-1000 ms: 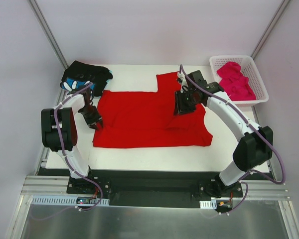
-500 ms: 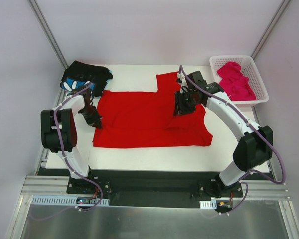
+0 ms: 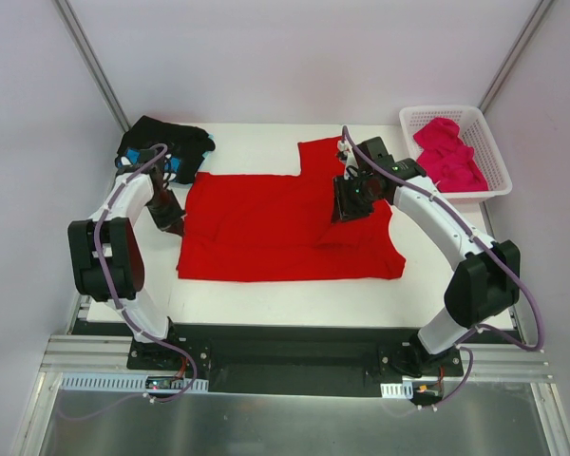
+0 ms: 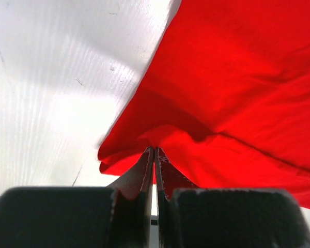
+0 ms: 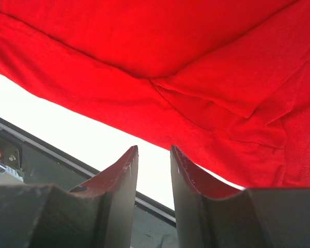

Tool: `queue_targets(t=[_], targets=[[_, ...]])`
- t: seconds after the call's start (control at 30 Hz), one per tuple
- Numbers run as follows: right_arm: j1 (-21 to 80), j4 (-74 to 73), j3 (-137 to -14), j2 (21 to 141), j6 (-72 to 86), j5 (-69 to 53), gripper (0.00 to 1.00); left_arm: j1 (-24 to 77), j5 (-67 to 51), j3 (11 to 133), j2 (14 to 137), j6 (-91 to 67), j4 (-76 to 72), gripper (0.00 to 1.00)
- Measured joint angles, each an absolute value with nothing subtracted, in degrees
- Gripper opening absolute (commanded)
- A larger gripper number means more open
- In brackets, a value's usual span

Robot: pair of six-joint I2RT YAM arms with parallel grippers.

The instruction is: Fold and stack the t-shirts

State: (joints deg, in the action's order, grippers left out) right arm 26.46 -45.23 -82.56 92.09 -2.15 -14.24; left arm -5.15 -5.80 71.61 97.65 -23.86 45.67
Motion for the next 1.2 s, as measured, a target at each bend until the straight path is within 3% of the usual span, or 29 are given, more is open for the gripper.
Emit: queue_targets(t=[0.43, 0.53, 0.67, 0.7, 0.8, 0.9, 0.93, 1.2], targets=[[26.5, -45.3, -82.6, 92.1, -2.2, -14.2, 0.33, -5.7, -2.8, 73.8, 97.2, -22.9, 49.6, 0.04], [26.5, -45.2, -82.6, 92.1, -2.2, -14.3, 0.33, -5.7, -2.8, 73.8, 97.3, -22.9, 49.8, 0.14], [26.5, -45.2, -82.6, 92.1, -2.2, -14.3, 0.32, -5.7, -2.7, 73.8, 98.0, -22.4, 49.5, 0.46], [26.5, -45.2, -82.6, 92.1, -2.2, -14.3, 0.32, -5.7, -2.8, 73.8, 98.3, -22.2, 49.1, 0.62], [26.5, -45.2, -82.6, 92.1, -2.2, -14.4, 0.32, -5.7, -3.0, 73.8, 98.7, -21.7, 47.8, 0.76], [26.5, -45.2, -82.6, 92.1, -2.2, -14.4, 0.32, -5.7, -3.4, 73.8, 98.5, -21.9, 46.6, 0.84], [26.5, -45.2, -82.6, 92.1, -2.2, -14.4, 0.32, -5.7, -4.1, 73.8, 98.2, -21.9, 46.3, 0.97], [26.5, -44.0, -80.8, 91.9, -1.5, -14.5, 0.29, 1.2, -7.5, 73.8, 92.2, -23.5, 45.7, 0.99]])
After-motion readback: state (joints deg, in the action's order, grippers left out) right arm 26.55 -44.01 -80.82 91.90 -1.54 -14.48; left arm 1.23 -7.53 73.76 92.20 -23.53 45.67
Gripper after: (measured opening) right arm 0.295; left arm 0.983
